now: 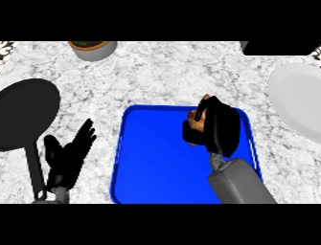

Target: Pick the croissant from the tray and place it in the plate

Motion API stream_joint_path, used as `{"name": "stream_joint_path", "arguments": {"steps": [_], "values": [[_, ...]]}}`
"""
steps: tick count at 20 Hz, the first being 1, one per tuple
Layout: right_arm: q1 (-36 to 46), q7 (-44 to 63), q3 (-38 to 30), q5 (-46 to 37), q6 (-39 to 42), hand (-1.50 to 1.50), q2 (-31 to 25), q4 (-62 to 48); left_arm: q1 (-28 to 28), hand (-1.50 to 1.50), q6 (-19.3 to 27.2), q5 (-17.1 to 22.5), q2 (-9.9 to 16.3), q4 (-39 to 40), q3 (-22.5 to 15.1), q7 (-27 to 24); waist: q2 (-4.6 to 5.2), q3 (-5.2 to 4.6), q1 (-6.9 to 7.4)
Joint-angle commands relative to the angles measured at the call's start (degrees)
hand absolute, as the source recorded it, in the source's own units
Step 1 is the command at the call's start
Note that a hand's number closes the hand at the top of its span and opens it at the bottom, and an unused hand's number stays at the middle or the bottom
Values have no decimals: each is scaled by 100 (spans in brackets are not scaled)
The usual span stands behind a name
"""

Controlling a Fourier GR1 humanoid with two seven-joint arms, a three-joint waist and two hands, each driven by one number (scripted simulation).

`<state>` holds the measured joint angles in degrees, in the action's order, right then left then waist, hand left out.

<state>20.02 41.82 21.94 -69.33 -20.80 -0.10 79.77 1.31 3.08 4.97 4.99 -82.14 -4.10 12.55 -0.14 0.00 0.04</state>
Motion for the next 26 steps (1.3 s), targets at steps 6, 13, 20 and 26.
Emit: {"name": "stream_joint_path", "arguments": {"steps": [6,13,20,26], "values": [[-377,492,-718,-213,-1502,150,-152,809,-120,0,222,-175,-177,46,-77,44,10,2,-50],[-572,-548,-1653,1385,-2477,150,-736,950,-190,0,-228,216,246,-262,238,391,20,11,8],[-592,-1823,-2812,2497,-3015,150,-1759,-334,262,0,-135,1,5,-172,44,-111,37,12,53],[382,-3430,-3610,4035,-3145,150,-2390,-2226,-71,0,-118,-73,-63,97,18,-63,78,20,136]]}}
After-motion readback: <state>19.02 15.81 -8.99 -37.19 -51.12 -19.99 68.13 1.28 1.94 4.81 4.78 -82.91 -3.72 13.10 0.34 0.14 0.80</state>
